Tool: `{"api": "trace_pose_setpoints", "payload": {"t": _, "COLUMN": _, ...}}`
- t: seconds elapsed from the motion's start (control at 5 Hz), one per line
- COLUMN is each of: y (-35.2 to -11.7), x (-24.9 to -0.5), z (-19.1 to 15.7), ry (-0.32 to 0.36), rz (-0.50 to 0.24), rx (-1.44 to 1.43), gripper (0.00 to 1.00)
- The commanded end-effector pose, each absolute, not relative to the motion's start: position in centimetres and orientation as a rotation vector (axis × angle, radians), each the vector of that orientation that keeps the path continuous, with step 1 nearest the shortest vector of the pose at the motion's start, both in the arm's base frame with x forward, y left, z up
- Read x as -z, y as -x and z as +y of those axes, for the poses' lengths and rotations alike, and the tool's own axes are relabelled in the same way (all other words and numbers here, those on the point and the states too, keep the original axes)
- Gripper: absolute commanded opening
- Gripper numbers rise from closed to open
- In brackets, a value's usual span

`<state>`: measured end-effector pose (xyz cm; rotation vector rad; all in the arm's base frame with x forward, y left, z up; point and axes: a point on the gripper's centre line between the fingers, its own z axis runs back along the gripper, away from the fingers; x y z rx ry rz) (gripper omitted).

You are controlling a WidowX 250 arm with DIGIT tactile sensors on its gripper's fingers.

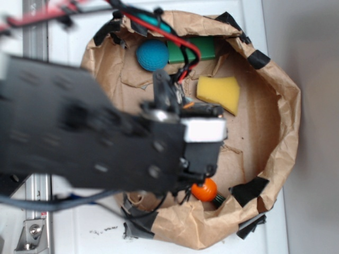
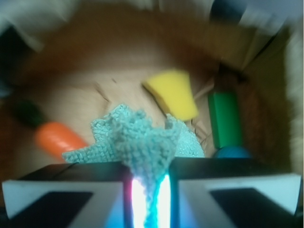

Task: Grab the blue cloth.

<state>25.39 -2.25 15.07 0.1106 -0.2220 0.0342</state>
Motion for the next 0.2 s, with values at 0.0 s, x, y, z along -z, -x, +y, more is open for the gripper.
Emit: {"api": "trace_pose_setpoints", "payload": {"t": 0.0, "y": -27.38, "x": -18.95, "z": -1.01, "ry": -0.066, "rz": -0.22, "rx": -0.047, "gripper": 0.0}}
